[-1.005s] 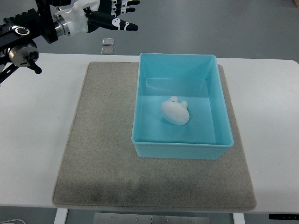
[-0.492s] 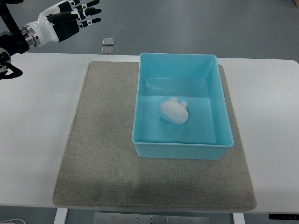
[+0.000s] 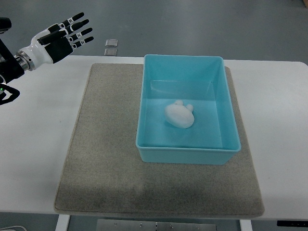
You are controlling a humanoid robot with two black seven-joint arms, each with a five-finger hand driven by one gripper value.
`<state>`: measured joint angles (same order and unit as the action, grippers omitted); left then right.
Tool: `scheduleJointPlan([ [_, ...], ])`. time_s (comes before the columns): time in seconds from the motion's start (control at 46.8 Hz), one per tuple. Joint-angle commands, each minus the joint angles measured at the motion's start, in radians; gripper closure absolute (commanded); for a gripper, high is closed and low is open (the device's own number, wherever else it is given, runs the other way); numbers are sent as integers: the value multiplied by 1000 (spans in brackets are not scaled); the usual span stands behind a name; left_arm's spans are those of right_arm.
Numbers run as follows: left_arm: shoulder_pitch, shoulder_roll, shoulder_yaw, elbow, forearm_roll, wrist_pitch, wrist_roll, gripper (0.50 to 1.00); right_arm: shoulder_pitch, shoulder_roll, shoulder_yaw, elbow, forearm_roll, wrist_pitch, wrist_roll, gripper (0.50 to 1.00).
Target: Place white toy into blue box with left hand
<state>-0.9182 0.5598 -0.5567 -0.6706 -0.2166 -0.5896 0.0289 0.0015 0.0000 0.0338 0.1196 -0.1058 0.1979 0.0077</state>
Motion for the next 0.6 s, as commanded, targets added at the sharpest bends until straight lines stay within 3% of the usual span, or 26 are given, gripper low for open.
scheduleJointPlan([
  [0.0,8,0,-2,3,-1,-10,0,501,0,0,0,0,0,0,0,564],
  [0.578,15,11,-15,0,-3,-15,0,501,-2,0,3,15,-3,12,2,564],
])
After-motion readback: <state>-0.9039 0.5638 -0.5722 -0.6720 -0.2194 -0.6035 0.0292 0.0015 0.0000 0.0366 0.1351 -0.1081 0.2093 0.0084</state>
